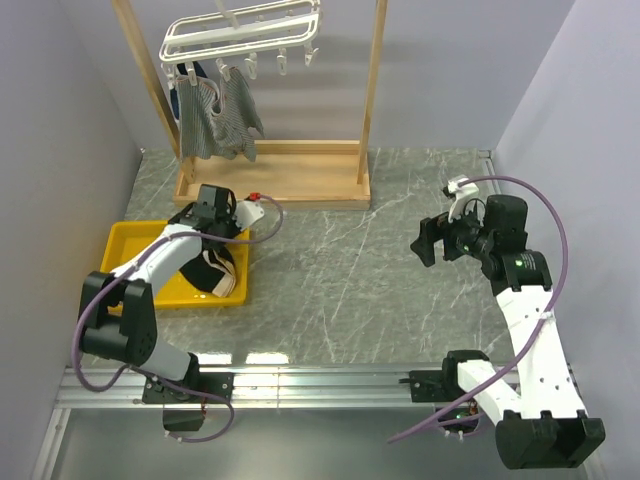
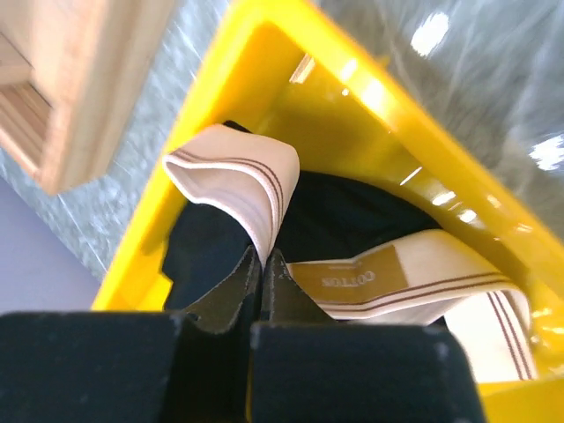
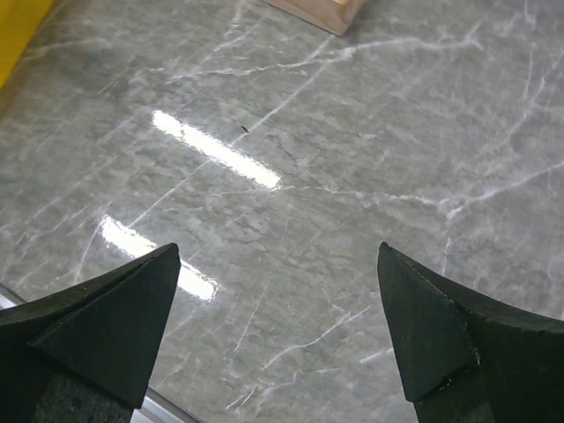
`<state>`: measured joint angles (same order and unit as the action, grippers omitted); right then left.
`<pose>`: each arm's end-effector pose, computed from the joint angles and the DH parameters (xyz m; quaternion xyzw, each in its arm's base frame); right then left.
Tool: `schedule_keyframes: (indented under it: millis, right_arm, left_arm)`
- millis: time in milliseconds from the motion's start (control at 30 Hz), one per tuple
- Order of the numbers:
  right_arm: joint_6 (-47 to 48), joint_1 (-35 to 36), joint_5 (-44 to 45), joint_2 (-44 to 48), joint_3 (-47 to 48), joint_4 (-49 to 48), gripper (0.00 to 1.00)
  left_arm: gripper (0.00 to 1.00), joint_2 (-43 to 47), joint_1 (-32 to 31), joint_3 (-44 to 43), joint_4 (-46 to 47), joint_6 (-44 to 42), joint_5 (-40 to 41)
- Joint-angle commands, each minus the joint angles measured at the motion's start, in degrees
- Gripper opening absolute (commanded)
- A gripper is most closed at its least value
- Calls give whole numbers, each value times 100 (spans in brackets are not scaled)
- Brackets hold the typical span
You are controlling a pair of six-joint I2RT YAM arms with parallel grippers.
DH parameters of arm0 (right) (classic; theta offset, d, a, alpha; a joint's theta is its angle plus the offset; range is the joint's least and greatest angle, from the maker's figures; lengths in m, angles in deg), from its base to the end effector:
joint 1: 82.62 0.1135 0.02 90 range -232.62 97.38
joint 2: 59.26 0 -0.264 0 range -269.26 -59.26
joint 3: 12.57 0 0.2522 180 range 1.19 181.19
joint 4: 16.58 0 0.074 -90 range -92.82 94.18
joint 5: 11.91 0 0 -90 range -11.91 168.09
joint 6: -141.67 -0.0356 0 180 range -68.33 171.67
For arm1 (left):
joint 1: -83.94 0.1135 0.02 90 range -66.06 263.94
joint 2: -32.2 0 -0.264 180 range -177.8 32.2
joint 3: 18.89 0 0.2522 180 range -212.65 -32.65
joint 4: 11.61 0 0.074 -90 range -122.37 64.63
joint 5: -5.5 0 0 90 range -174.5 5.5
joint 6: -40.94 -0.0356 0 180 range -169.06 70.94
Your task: Clip the underwear to the hanger
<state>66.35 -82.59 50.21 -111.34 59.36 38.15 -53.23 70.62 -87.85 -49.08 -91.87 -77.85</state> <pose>0.1815 0.0167 0.3471 -0.2207 0.8391 0.1546 0.4726 0.2979 -0.0663 0.2168 0.4308 0.8461 0.1320 0.2848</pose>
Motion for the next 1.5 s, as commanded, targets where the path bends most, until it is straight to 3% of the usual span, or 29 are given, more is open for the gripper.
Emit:
schedule_keyframes:
  millis: [0, 133, 267, 467, 600, 700, 867, 1033, 1333, 1467]
  right_arm:
    - [263, 23, -472, 135, 326, 52, 99]
    - [571, 32, -1096, 382, 484, -28, 98]
    - [843, 23, -1746, 426, 932, 33, 96]
    - [1046, 32, -2731, 154, 1916, 148, 94]
    - [793, 260, -3083, 4, 2382, -62, 91]
    - [406, 593, -3302, -22, 2392, -326, 89]
    - [-280, 1288, -3496, -22, 2006, -720, 87]
    - [-1939, 1746, -3716, 48, 1031, -1968, 85]
    - [-3005, 2404, -3479, -189, 485, -3138, 83]
    - [-2718, 2799, -2944, -259, 476, -3201, 80]
  left_arm:
    - [0, 526, -4, -657, -571, 351, -795]
    - [0, 1045, -4, -1325, -1319, 431, -2768]
    - [0, 1685, -12, -1870, -1619, 212, -4246]
    - [0, 1855, -74, -2740, -2285, -350, -5779]
    - [0, 1705, -162, -3216, -2946, -1211, -6990]
    - [0, 1714, -355, -3103, -2842, -1379, -7309]
    - [0, 1793, -908, -2584, -2666, -1923, -7047]
    - [1, 1679, -1155, -2504, -2850, -2478, -6976]
    - [1, 1485, -1383, -2399, -2069, -1452, -6915]
    - [0, 1415, -1401, -2364, -1630, -932, -6906]
